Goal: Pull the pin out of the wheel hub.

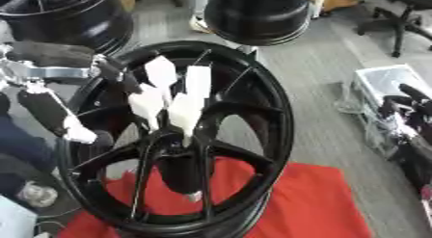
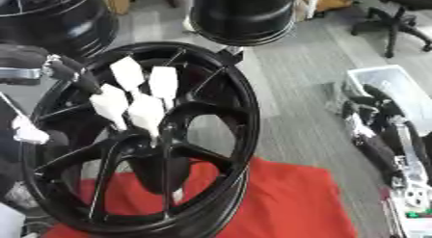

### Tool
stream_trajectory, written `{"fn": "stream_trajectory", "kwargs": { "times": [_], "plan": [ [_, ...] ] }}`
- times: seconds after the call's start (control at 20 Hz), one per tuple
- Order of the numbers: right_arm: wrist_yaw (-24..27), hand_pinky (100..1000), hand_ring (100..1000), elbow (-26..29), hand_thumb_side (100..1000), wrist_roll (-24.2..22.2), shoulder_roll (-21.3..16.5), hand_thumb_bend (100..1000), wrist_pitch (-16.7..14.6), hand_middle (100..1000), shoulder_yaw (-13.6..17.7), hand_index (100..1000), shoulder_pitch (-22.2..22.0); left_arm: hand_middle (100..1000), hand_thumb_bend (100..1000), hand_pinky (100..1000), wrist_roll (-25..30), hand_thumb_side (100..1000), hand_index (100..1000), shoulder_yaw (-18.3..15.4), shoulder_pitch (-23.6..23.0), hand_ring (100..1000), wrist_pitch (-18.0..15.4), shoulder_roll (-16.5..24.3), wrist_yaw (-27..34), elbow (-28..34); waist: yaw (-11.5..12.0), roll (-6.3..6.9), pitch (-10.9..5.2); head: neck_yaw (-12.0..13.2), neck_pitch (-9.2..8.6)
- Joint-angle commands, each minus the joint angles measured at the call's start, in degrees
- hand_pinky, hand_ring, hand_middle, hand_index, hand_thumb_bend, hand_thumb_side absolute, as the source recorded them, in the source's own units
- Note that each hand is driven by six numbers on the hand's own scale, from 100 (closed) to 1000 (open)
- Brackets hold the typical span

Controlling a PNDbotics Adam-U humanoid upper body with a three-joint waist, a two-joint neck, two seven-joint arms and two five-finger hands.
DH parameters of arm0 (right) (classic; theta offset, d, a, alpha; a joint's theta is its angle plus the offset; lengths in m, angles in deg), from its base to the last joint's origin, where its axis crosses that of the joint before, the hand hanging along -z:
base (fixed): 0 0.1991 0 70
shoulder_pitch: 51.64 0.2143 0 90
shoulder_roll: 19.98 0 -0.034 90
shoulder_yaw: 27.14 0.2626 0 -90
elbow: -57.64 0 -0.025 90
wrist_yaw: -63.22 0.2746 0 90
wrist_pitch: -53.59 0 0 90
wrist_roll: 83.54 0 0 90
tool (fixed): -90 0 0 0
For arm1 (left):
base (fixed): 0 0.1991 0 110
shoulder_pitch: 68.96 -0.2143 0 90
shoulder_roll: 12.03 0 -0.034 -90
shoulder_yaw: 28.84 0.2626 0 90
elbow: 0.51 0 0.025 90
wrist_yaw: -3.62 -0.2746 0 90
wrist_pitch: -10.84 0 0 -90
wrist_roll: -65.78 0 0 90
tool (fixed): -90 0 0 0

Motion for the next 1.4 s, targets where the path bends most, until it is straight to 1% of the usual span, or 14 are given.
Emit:
{"fn": "stream_trajectory", "kwargs": {
  "times": [0.05,0.25,0.35,0.5,0.7,0.9,0.95,1.0,1.1,1.15,1.3,1.4],
  "plan": [
    [0.22,785,714,0.64,450,-0.21,-0.43,233,-0.16,724,0.12,906,0.35,797,457,805,-1.22,435,898,0.07,1.20,798,-0.19,-0.29,-2.12,-1.42,-0.12,-0.14,-0.93,-0.11,-0.67],
    [0.23,785,714,0.62,450,-0.20,-0.39,234,-0.14,724,0.14,905,0.30,798,462,805,-3.60,436,898,0.44,1.68,797,-0.39,-1.48,-4.48,-3.07,-0.23,-0.14,-0.92,-0.11,-0.61],
    [0.23,785,714,0.61,450,-0.19,-0.39,234,-0.14,724,0.14,905,0.30,798,462,805,-4.13,436,898,0.60,1.74,797,-0.68,-1.67,-4.96,-3.51,-0.24,-0.14,-0.92,-0.11,-0.61],
    [0.23,785,714,0.56,452,-0.34,-0.33,232,-0.12,723,0.04,906,0.30,802,473,804,-4.75,431,901,0.81,2.54,797,-0.56,-3.10,-6.02,-5.32,-0.58,0.02,-0.90,-0.21,-0.66],
    [0.23,785,713,0.53,452,-0.40,-0.27,234,-0.12,723,0.06,905,0.27,777,441,790,-4.67,395,876,1.29,3.00,781,-1.37,-4.40,-6.28,-7.34,-0.92,0.09,-0.90,-0.27,-0.73],
    [0.21,785,713,0.49,451,-0.40,-0.26,236,-0.08,723,0.07,905,0.24,672,403,758,-4.10,360,788,1.52,3.00,720,-2.00,-4.76,-5.55,-7.94,-1.12,0.18,-0.90,-0.31,-0.76],
    [0.21,785,713,0.49,451,-0.40,-0.25,236,-0.08,723,0.08,905,0.24,630,379,747,-4.06,344,756,1.54,2.96,692,-1.97,-4.73,-5.35,-7.87,-1.15,0.20,-0.89,-0.32,-0.77],
    [0.20,785,713,0.49,451,-0.40,-0.26,237,-0.08,723,0.09,905,0.24,615,366,741,-4.09,336,741,1.53,2.92,682,-1.86,-4.70,-5.06,-7.78,-1.16,0.22,-0.89,-0.34,-0.76],
    [0.20,785,713,0.48,451,-0.39,-0.25,237,-0.07,722,0.11,906,0.23,542,299,712,-4.67,300,668,1.30,2.84,626,-1.41,-4.64,-4.22,-7.66,-1.16,0.24,-0.89,-0.39,-0.72],
    [0.19,786,713,0.46,451,-0.40,-0.24,236,-0.07,722,0.11,906,0.22,518,279,703,-5.03,290,642,1.18,2.78,609,-1.10,-4.59,-3.58,-7.69,-1.16,0.25,-0.89,-0.39,-0.71],
    [0.18,786,713,0.44,451,-0.41,-0.24,237,-0.06,722,0.13,906,0.22,470,224,679,-5.64,267,586,0.77,2.78,571,-0.24,-4.27,-1.77,-7.51,-1.16,0.24,-0.93,-0.44,-0.70],
    [0.18,786,713,0.42,451,-0.42,-0.23,237,-0.07,722,0.15,906,0.21,456,210,671,-5.83,274,569,0.25,2.87,562,0.23,-3.95,-0.49,-7.17,-1.15,0.20,-0.96,-0.53,-0.71]
  ]
}}
